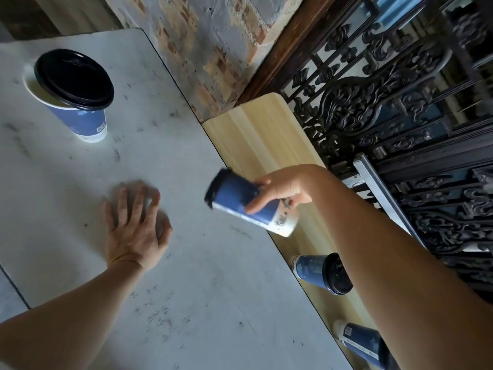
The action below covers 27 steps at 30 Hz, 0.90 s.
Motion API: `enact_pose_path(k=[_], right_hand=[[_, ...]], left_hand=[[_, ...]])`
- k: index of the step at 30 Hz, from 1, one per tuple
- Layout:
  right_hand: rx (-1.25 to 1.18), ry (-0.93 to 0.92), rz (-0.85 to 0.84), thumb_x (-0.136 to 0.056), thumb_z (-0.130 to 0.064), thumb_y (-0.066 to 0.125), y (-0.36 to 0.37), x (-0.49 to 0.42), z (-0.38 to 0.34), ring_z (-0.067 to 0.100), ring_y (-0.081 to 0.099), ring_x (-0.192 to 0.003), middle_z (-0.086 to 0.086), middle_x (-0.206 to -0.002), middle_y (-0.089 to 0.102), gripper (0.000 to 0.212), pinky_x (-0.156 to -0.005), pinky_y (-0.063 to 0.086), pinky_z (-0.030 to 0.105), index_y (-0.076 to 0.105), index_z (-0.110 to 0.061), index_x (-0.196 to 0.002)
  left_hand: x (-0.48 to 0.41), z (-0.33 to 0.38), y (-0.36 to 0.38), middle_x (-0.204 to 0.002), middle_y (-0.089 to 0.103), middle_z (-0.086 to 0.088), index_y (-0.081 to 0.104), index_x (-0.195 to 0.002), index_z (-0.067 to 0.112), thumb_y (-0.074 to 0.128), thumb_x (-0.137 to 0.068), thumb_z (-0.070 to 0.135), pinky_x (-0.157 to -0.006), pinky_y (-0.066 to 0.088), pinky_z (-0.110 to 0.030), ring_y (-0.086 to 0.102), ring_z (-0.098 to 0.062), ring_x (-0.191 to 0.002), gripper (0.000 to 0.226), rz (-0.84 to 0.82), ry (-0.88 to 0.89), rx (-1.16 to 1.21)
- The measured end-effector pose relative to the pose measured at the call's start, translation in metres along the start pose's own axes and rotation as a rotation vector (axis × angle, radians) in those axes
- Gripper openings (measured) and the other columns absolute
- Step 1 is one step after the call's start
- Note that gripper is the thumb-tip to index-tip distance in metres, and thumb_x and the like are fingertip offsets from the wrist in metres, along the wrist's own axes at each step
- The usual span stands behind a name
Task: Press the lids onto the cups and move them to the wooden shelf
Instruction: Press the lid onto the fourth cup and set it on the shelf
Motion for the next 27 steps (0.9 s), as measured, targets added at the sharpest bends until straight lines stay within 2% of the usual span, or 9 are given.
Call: enact_pose_path(k=[1,3,5,7,9,12,17,23,27], right_hand=[[-0.095,-0.058,0.095,-0.052,-0.049,0.092,-0.007,-0.002,-0.004,0.033,0.064,-0.111,0.009,-0.124,0.065,0.091,-0.101,0.051,0.050,0.056,-0.026,-0.133],[0.032,-0.090,0.306,-0.065,-0.056,0.087,-0.024,-0.002,-0.008,0.029,0.066,-0.102,0.007,-0.116,0.065,0.076,-0.091,0.055,0.041,0.057,-0.023,-0.127],[0.415,0.043,0.518,-0.068,-0.054,0.084,-0.040,0.002,-0.001,0.030,0.063,-0.104,0.007,-0.118,0.062,0.072,-0.087,0.054,0.039,0.056,-0.022,-0.127],[0.825,0.286,0.677,-0.075,-0.043,0.078,-0.050,0.010,0.009,0.036,0.052,-0.123,0.011,-0.132,0.053,0.067,-0.101,0.047,0.048,0.054,-0.022,-0.134],[1.087,0.435,0.718,-0.087,-0.034,0.063,-0.054,0.014,0.013,0.039,0.042,-0.131,0.015,-0.140,0.047,0.054,-0.111,0.035,0.056,0.054,-0.021,-0.139],[1.152,0.453,0.666,-0.089,-0.029,0.059,-0.056,0.011,0.021,0.037,0.039,-0.134,0.013,-0.142,0.047,0.051,-0.115,0.028,0.056,0.054,-0.023,-0.140],[0.873,0.316,0.678,-0.075,-0.036,0.080,-0.061,0.006,0.025,0.038,0.045,-0.130,0.012,-0.137,0.050,0.070,-0.105,0.041,0.051,0.051,-0.026,-0.137],[-0.103,0.014,0.837,-0.065,-0.036,0.089,-0.070,-0.012,0.043,0.040,0.051,-0.121,0.007,-0.116,0.054,0.079,-0.101,0.046,0.052,0.038,-0.022,-0.124],[-0.778,-0.159,0.903,-0.063,-0.013,0.092,-0.058,-0.033,0.066,0.031,0.061,-0.116,0.004,-0.131,0.057,0.088,-0.088,0.060,0.047,0.044,-0.021,-0.136]], left_hand=[[0.000,0.000,-0.001,-0.160,0.039,-0.013,0.042,-0.148,0.019,0.038,-0.086,0.052,-0.123,-0.010,-0.055,0.018,-0.045,-0.151,0.071,0.001,-0.001,0.003],[0.000,0.001,-0.002,-0.160,0.038,-0.013,0.043,-0.148,0.019,0.037,-0.086,0.052,-0.123,-0.011,-0.053,0.017,-0.045,-0.152,0.071,-0.001,-0.007,0.004],[0.000,0.001,-0.002,-0.160,0.038,-0.013,0.043,-0.148,0.019,0.037,-0.086,0.052,-0.123,-0.012,-0.052,0.017,-0.045,-0.152,0.071,-0.003,-0.005,0.011],[0.001,0.000,-0.001,-0.159,0.038,-0.013,0.043,-0.149,0.019,0.038,-0.085,0.052,-0.123,-0.012,-0.053,0.016,-0.045,-0.152,0.071,-0.004,0.000,0.011],[0.000,-0.001,0.000,-0.160,0.037,-0.013,0.042,-0.149,0.020,0.037,-0.086,0.052,-0.123,-0.010,-0.054,0.015,-0.045,-0.152,0.071,-0.006,-0.002,0.001],[0.000,-0.002,0.002,-0.161,0.036,-0.012,0.040,-0.150,0.021,0.037,-0.086,0.053,-0.123,-0.009,-0.056,0.014,-0.044,-0.153,0.072,-0.016,-0.010,-0.012],[0.000,-0.002,0.002,-0.160,0.037,-0.012,0.041,-0.150,0.021,0.037,-0.086,0.053,-0.123,-0.006,-0.058,0.016,-0.044,-0.152,0.071,-0.012,-0.007,-0.001],[0.000,0.000,-0.001,-0.161,0.037,-0.013,0.042,-0.150,0.019,0.038,-0.086,0.052,-0.123,0.002,-0.063,0.017,-0.045,-0.152,0.072,-0.009,-0.014,0.007],[0.001,0.001,-0.003,-0.161,0.037,-0.013,0.043,-0.150,0.019,0.038,-0.085,0.050,-0.122,0.002,-0.063,0.016,-0.045,-0.152,0.073,-0.010,-0.026,0.017]])
Point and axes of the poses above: each hand's wrist, its own x-axis away from the middle knuckle, its own y-axis out of the palm, z = x × y, the point moved 6 cm from there along -x, towards the middle knuckle
